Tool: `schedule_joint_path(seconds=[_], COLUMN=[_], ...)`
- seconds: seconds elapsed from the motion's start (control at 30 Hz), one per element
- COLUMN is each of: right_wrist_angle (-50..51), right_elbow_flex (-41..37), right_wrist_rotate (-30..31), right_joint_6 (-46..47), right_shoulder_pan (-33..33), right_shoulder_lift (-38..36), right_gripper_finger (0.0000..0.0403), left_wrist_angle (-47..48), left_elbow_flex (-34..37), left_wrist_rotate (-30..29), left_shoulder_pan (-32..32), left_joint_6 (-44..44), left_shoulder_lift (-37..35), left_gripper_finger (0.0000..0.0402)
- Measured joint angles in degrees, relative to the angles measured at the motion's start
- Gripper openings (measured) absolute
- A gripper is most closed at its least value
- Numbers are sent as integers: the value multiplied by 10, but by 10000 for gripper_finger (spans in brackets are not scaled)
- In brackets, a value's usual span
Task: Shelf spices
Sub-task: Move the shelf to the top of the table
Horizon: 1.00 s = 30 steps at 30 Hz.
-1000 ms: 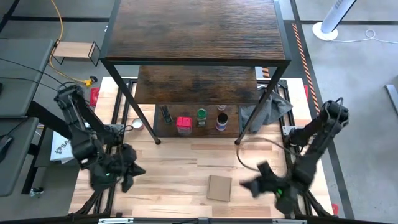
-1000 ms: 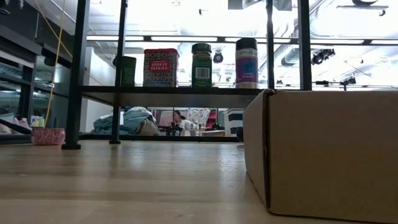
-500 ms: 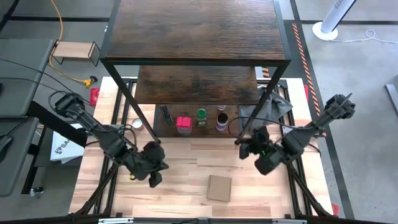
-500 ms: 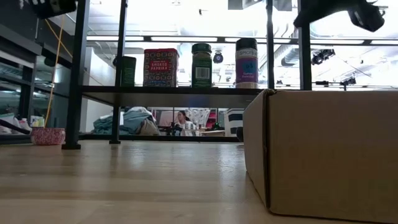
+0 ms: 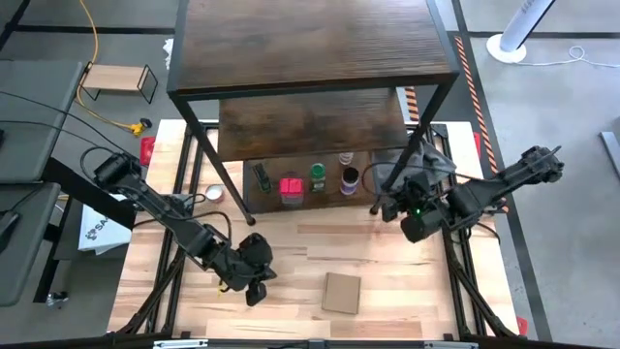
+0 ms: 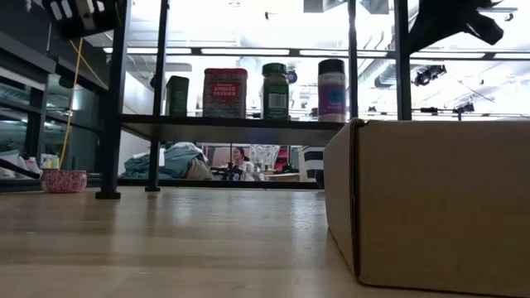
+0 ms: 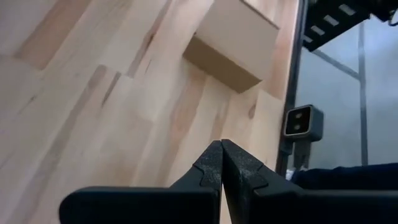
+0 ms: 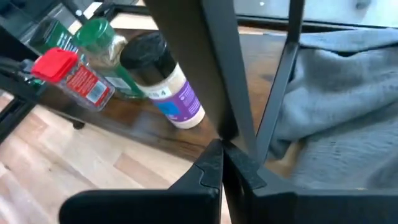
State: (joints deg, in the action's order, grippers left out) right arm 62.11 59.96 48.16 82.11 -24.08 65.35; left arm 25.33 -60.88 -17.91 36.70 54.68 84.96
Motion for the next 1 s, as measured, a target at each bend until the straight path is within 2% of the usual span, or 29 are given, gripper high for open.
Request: schedule_joint_path(seconds=[0.2, 0.33, 0.43, 0.53, 0.6, 0.67, 0.83, 1.0], right_wrist_angle=[-5, -55, -126, -190, -202, -204, -217, -231], right_elbow_flex=[0, 0, 0, 1, 1, 1, 1, 1], right_wrist_rotate=[18, 18, -29, -128, -188, -217, -233, -216], right_joint_6=[-97, -186, -285, -367, -375, -366, -329, -262], right_shoulder_pan=[77, 134, 163, 169, 158, 134, 43, -43], right_shoulder_lift=[-34, -54, -69, -95, -109, -119, -100, -46], right_gripper_finger=[0, 0, 0, 0, 0, 0, 0, 0], left_wrist_angle=[1, 1, 1, 2, 0, 4, 65, 192], left_elbow_flex=[1, 1, 1, 1, 1, 1, 0, 0], left_wrist_rotate=[-8, -8, -7, 5, 10, 11, 7, -18], left_shoulder_pan=[-8, -22, -35, -47, -51, -53, -41, -6], left_joint_6=[1, 1, -3, -17, -30, -44, -51, 41], left_shoulder_lift=[1, 1, -1, -15, -32, -54, -133, -223], left_gripper_finger=[0, 0, 0, 0, 0, 0, 0, 0])
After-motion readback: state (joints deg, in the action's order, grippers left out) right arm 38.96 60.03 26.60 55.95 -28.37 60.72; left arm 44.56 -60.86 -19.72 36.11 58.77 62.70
